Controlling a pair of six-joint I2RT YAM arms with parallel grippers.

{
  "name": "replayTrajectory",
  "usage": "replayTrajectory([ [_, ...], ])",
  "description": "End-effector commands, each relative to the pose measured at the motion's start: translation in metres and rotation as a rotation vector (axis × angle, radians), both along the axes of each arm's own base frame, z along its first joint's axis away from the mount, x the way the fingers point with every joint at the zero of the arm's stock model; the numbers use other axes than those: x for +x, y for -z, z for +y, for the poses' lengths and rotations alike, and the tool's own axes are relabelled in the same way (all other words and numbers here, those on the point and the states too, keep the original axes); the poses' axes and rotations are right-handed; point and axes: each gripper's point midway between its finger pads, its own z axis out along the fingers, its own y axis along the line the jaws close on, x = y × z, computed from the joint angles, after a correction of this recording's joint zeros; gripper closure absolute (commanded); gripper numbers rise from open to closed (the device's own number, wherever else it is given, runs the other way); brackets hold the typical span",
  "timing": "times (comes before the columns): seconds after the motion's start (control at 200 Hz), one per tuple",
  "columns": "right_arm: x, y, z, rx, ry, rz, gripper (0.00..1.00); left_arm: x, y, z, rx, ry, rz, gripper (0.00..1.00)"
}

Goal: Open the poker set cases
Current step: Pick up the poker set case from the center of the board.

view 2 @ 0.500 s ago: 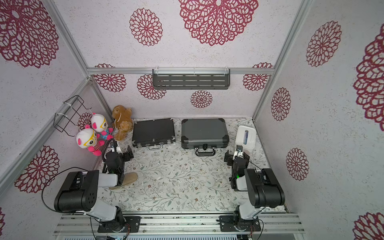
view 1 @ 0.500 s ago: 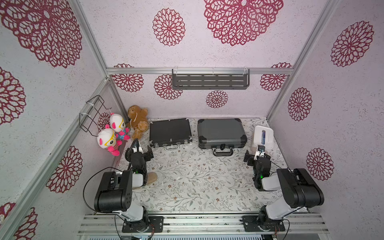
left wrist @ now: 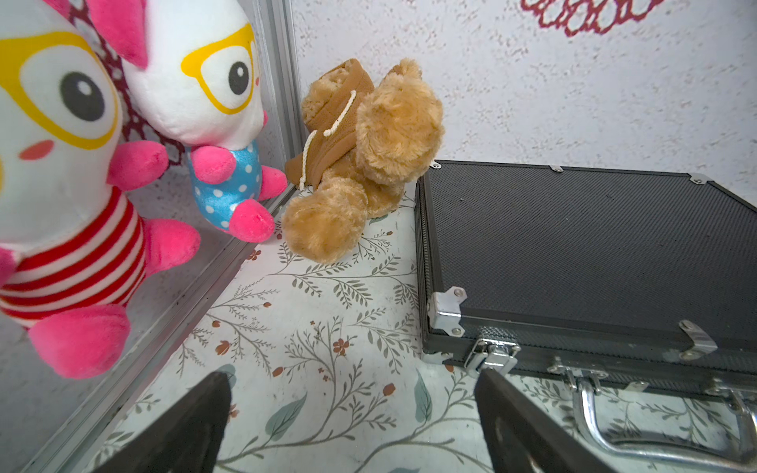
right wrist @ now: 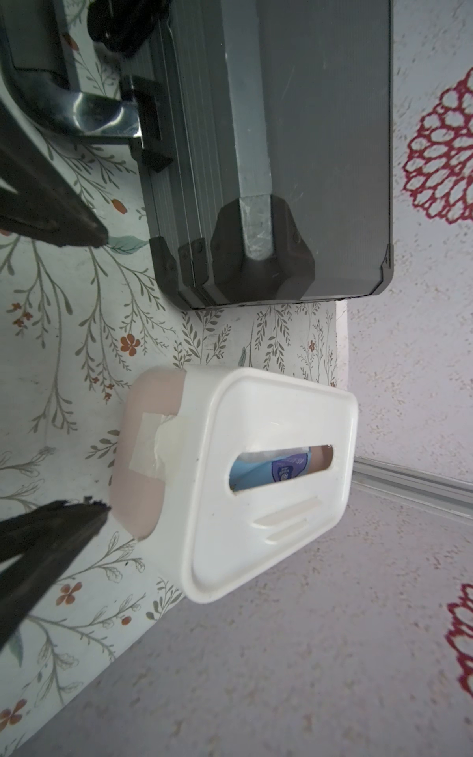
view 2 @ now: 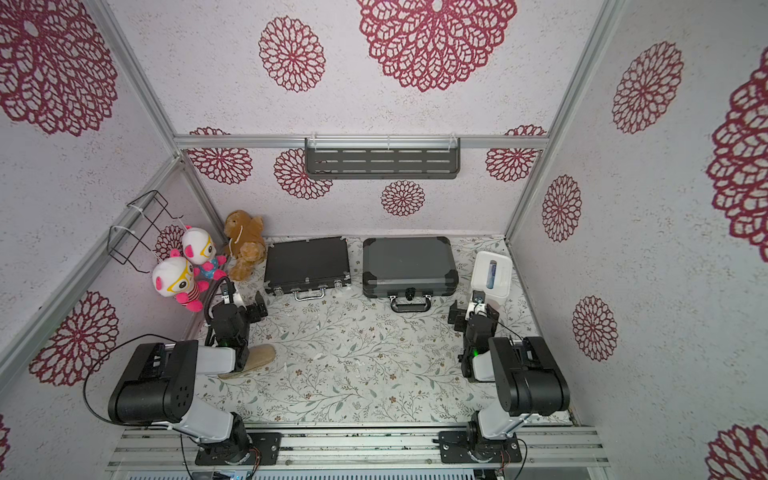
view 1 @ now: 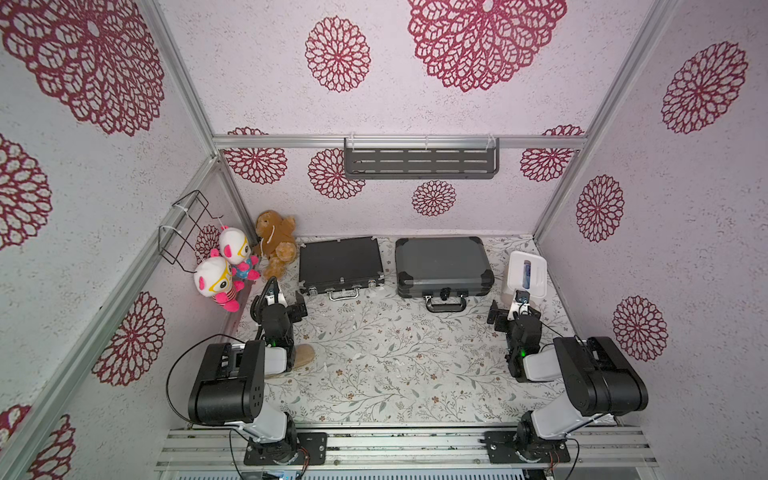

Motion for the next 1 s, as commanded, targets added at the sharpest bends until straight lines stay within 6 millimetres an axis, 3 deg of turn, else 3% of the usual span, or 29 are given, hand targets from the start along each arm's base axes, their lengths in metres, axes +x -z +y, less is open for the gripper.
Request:
replayTrajectory([
  [0.0,0.0,-0.017,-0.002,-0.009,0.002,-0.057,0.01,0.005,-0.012,-0.003,0.017,0.016,-0.028,0.03],
  [0.575,0.0,-0.018,-0.002,-0.014,0.004,-0.059,0.01,0.0,-0.014,-0.012,0.038,0.046,-0.05,0.03],
  [0.696,-0.005,-0.021,-0.002,-0.028,0.03,-0.079,0.01,-0.004,-0.028,-0.022,0.079,0.067,-0.044,0.03],
  [0.786,-0.012,-0.03,-0.006,-0.035,0.069,-0.107,0.01,0.001,-0.046,-0.048,0.099,0.113,0.075,0.03],
  [0.836,-0.018,-0.037,-0.007,-0.05,0.092,-0.126,0.01,0.005,-0.067,-0.064,0.077,0.121,0.104,0.03],
  [0.996,-0.024,-0.047,-0.004,-0.079,0.123,-0.13,0.01,0.003,-0.108,-0.187,0.05,0.453,0.025,0.03],
])
